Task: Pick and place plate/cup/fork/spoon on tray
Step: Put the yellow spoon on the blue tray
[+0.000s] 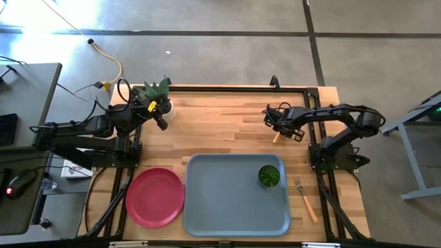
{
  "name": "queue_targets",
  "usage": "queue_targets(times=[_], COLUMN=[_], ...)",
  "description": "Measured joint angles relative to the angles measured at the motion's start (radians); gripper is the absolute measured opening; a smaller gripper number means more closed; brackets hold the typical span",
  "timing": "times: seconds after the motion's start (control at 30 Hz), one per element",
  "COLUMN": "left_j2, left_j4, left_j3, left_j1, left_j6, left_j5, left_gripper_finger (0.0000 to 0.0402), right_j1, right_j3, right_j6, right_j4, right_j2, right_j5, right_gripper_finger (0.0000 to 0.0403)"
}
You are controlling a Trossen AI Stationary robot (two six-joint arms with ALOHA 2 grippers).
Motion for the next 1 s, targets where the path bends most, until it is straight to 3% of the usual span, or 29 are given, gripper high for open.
queue_targets(times=[0.27, 0.73, 1.0], left_j2=[0.000, 0.000, 0.000], left_j4=[0.000, 0.000, 0.000], left_j3=[0.000, 0.000, 0.000], left_j1=[0.000, 0.000, 0.000], left_j6=[0.000, 0.000, 0.000], left_j5=[-0.013, -0.017, -0.018], left_gripper_finger=[0.0110, 0.0110, 0.0110], right_j1=[0.001, 0.001, 0.015], right_j3=[0.000, 0.140, 0.263], right_j6=[-0.022, -0.167, -0.280], right_j4=[-0.007, -0.065, 0.044], right_j2=[0.002, 0.008, 0.008], right_j5=[0.002, 0.015, 0.043], right_gripper_finger=[0.0022, 0.0020, 0.0020])
